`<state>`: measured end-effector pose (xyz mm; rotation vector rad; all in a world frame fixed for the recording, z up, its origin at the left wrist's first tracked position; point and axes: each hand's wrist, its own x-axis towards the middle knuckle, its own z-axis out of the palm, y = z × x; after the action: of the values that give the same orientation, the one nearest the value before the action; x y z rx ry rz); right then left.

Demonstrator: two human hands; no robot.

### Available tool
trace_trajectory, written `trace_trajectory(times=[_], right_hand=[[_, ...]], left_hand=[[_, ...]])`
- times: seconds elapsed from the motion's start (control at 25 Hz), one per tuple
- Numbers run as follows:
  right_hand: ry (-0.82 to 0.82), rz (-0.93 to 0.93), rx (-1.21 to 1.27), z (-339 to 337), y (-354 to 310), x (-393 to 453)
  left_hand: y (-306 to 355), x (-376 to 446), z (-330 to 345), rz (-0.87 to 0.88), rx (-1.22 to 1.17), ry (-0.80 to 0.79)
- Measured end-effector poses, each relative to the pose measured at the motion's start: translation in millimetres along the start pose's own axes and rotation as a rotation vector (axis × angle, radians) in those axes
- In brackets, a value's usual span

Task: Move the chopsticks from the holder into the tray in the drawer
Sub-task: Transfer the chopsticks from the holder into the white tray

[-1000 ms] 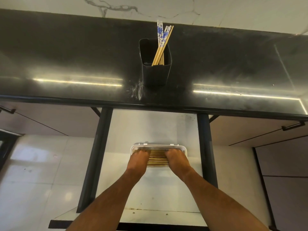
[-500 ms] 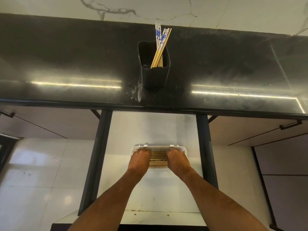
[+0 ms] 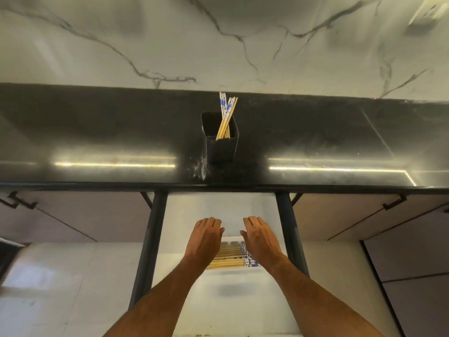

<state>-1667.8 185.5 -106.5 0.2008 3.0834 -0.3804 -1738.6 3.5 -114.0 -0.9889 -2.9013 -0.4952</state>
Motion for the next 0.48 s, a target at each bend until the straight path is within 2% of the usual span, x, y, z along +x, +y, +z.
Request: trace_trajectory(times=[0.28,0.48], right_hand=[[0.281,-0.027,-0.003,-97.4,-25.5,64.7],[0.387,-0.041,0.021,-156.2,-44.1,113.7]], left_hand=[[-5.2,82.6,-93.7,0.077,-0.079,0.221],[6.1,148.7,-148.0,0.057,-0.091,0.265]])
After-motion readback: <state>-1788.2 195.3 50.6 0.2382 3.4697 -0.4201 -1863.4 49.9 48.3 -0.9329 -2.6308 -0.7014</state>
